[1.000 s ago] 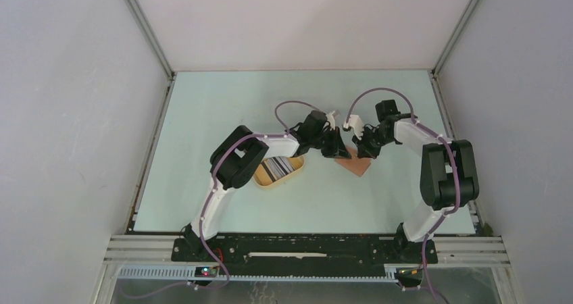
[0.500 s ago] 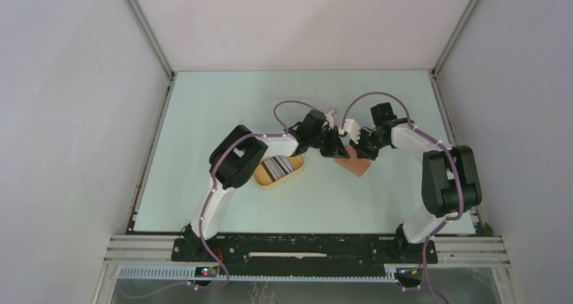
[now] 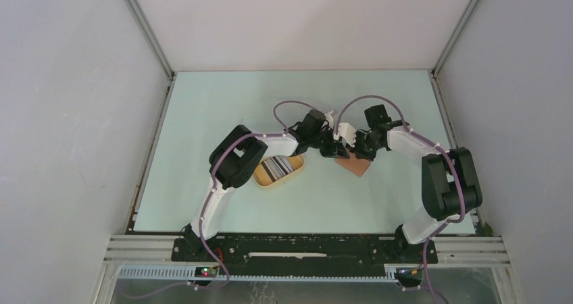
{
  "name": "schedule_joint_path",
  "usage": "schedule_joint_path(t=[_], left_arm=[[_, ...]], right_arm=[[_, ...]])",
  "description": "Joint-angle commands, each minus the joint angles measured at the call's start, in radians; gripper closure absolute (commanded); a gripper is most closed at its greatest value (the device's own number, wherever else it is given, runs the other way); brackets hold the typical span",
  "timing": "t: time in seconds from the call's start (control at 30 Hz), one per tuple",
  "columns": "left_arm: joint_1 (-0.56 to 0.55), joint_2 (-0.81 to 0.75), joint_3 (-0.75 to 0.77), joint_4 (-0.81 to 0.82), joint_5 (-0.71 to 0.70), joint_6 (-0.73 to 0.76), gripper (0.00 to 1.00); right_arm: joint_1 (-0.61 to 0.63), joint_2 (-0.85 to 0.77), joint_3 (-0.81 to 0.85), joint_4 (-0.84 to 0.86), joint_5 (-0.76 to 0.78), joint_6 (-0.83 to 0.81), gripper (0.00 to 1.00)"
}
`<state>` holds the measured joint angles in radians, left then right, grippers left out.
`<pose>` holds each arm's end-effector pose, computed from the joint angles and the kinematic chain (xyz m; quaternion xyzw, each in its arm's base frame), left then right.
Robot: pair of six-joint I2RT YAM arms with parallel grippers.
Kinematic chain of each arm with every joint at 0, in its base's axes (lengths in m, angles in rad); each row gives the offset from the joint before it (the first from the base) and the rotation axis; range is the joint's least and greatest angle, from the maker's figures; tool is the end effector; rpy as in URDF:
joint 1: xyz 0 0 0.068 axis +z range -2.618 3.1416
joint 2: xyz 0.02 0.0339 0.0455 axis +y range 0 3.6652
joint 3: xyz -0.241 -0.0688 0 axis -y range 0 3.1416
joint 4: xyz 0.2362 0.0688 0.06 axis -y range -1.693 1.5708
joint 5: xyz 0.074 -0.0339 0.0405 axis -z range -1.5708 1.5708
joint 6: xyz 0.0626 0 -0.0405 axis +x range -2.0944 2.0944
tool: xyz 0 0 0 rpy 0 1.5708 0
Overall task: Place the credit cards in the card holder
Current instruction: Close the card holder at the center of the board.
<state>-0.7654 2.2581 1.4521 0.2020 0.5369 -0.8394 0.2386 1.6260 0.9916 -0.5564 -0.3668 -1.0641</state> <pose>0.3275 -0.3591 0.0983 0.0916 0.8577 -0.4854 0.1426 0.2942 0.0947 0.1395 -0.6128 0.7470 0.0896 0.2419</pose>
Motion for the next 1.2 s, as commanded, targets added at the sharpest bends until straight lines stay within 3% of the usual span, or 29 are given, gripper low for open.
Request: schedule_joint_path(t=[0.0, 0.63, 1.17], left_arm=[[0.004, 0.004, 0.003, -0.045, -0.006, 0.004, 0.95], [0.003, 0.011, 0.004, -0.015, 0.012, -0.023, 0.95], [0.009, -0.006, -0.003, 0.115, 0.023, -0.186, 0.93]], right_arm=[[0.035, -0.018, -0.017, -0.019, -0.013, -0.014, 1.00], [0.125, -0.032, -0.072, -0.010, 0.103, -0.076, 1.00], [0.184, -0.048, -0.133, 0.020, 0.178, -0.119, 1.00]])
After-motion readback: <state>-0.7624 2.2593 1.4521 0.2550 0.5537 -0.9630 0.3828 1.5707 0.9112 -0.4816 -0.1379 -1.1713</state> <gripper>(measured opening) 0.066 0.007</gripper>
